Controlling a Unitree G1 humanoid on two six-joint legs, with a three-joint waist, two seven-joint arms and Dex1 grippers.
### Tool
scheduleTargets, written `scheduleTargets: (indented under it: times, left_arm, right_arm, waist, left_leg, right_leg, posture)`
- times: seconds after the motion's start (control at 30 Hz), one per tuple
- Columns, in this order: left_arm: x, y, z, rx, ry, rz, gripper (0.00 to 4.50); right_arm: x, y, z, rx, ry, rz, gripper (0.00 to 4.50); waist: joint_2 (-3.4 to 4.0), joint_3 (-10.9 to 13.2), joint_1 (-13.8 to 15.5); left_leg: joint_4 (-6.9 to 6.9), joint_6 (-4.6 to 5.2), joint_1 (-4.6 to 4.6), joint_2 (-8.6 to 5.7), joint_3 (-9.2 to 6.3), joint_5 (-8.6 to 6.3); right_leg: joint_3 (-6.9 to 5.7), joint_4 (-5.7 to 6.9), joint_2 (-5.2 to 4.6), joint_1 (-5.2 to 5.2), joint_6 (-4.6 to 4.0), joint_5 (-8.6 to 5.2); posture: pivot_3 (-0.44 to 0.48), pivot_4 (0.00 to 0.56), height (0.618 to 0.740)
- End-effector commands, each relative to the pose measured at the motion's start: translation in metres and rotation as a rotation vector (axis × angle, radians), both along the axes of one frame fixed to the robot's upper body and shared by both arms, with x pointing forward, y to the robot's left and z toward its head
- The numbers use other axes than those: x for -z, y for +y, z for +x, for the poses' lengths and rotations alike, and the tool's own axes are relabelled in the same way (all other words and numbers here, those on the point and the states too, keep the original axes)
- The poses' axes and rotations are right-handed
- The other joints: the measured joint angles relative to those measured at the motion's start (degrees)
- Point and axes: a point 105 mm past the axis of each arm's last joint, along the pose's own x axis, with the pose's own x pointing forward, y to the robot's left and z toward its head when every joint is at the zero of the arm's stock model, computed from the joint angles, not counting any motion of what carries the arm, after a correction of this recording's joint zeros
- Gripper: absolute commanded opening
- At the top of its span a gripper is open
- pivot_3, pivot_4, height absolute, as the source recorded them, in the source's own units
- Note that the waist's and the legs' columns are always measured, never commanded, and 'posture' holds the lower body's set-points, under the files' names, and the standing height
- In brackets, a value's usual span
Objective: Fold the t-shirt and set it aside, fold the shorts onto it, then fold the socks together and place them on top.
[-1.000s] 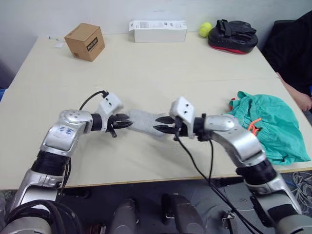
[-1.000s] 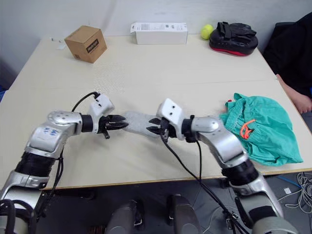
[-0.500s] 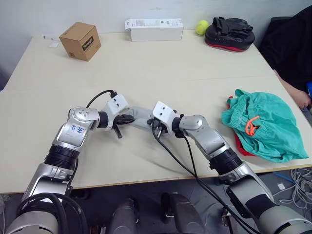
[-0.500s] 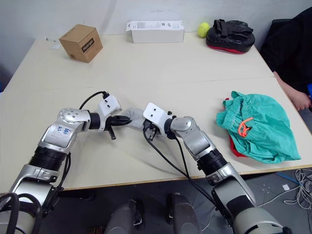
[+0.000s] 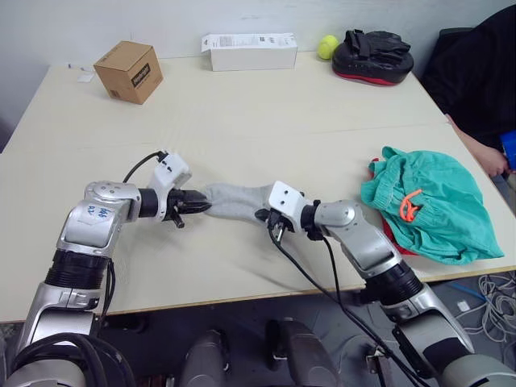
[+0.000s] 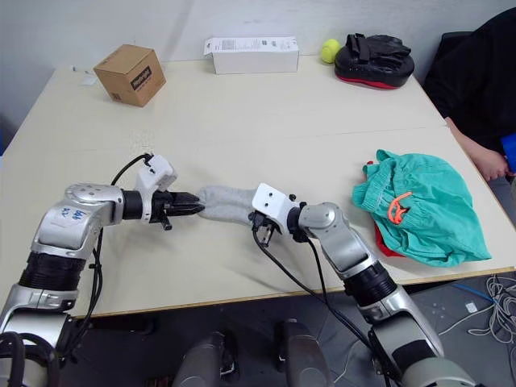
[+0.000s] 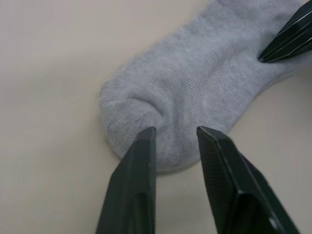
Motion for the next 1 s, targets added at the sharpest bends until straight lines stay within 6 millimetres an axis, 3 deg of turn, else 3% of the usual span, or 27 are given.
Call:
scheduleTargets:
  times: [0.03,0.13,0.23,0.4,0.43,0.67,1.0]
  left_arm:
    - [-0.036,-0.011,0.003,0.046,-0.103,-0.068,2.22]
    - [-0.033,-0.024,0.005,0.091,-0.122,-0.051,2.22]
    - [-0.020,-0.034,0.007,0.118,-0.120,-0.023,1.74]
    - [0.004,-0.038,0.013,0.113,-0.098,0.035,0.18]
    - [0.008,-0.035,0.018,0.089,-0.099,0.057,0.04]
    - [0.033,-0.011,0.033,-0.015,-0.063,0.180,0.04]
    - [0.038,-0.015,0.032,0.012,-0.062,0.160,0.04]
  right_arm:
    - [0.008,-0.003,0.001,0.024,0.027,-0.005,0.00]
    - [0.008,-0.004,0.004,0.036,0.023,-0.004,0.00]
    - [0.006,-0.003,0.005,0.041,0.020,-0.002,0.00]
    - [0.005,-0.004,0.006,0.051,0.017,-0.003,0.00]
    - [0.005,-0.004,0.007,0.053,0.016,-0.006,0.00]
    - [0.007,-0.012,0.006,0.067,0.014,-0.024,0.00]
    - [0.001,-0.062,-0.002,0.129,-0.013,-0.098,0.00]
  waist:
    - [-0.01,0.00,-0.05]
    - [-0.01,-0.01,-0.12]
    - [-0.01,-0.01,-0.14]
    - [-0.01,-0.01,-0.20]
    - [-0.01,-0.01,-0.20]
    - [-0.04,-0.03,-0.07]
    - [-0.04,-0.03,0.25]
  left_leg:
    - [0.00,0.00,0.00,-0.01,0.00,0.00]
    - [0.00,0.01,0.02,-0.02,0.00,0.01]
    - [-0.03,0.00,0.06,-0.02,0.02,0.01]
    - [-0.01,-0.01,0.06,-0.02,0.04,0.02]
    - [-0.01,-0.01,0.06,-0.02,0.04,0.03]
    - [-0.01,0.05,0.08,-0.03,0.02,0.03]
    - [-0.02,0.30,0.21,-0.05,-0.02,-0.07]
  right_leg:
    - [0.00,0.00,0.00,0.01,0.00,0.00]
    - [0.01,0.00,0.00,0.03,0.00,0.00]
    - [0.04,0.00,0.00,0.04,0.00,0.00]
    - [0.07,0.01,0.02,0.04,-0.01,0.01]
    - [0.07,0.01,0.02,0.03,-0.01,0.01]
    - [0.07,0.04,0.00,0.05,-0.01,0.01]
    - [0.01,-0.07,-0.02,0.26,-0.02,0.02]
  posture:
    - [0.000,0.150,0.740]
    - [0.000,0.150,0.740]
    - [0.000,0.150,0.740]
    - [0.000,0.150,0.740]
    - [0.000,0.150,0.740]
    - [0.000,0.150,0.740]
    - [0.000,0.150,0.740]
